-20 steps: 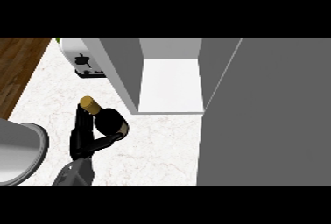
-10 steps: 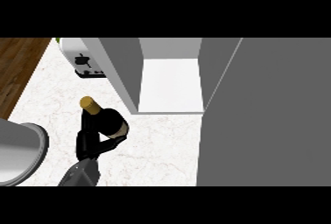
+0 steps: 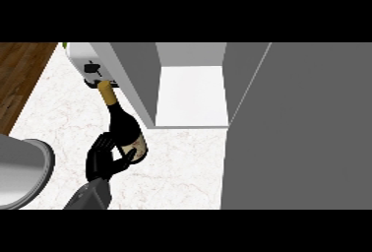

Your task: Pick up the wine, place it into the cabinet and close the cabinet

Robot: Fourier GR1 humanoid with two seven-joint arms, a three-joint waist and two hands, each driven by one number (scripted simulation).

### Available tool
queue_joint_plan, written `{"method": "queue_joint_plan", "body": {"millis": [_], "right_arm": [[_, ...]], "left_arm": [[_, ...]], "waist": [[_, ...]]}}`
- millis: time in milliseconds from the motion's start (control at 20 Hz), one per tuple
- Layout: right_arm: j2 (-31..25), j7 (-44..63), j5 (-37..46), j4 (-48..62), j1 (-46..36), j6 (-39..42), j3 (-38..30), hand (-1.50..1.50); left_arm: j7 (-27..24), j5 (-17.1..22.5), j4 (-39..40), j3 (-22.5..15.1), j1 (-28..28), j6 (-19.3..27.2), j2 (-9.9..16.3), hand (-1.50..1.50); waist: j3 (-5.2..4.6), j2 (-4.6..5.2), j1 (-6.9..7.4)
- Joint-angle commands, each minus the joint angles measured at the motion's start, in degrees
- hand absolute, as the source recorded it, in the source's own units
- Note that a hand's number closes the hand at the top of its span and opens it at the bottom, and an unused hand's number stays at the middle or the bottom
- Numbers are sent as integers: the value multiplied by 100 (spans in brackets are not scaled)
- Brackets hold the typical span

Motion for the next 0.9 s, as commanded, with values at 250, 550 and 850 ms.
{"method": "queue_joint_plan", "body": {"millis": [250, 550, 850], "right_arm": [[138, -628, 272, 446, 164, 154, 112, -150], [-116, 82, -175, 84, -6, 32, -291, -150], [-9, -10, 57, 296, -234, -46, -113, -150]], "left_arm": [[-420, -492, 142, -544, 564, -684, 35, 150], [-586, -828, -621, -1098, 1700, -1294, 220, 150], [-304, -539, -1836, -1244, 2269, -1813, 287, 150]], "waist": [[-11, 7, 21], [-5, -22, 109], [-4, -24, 146]]}}
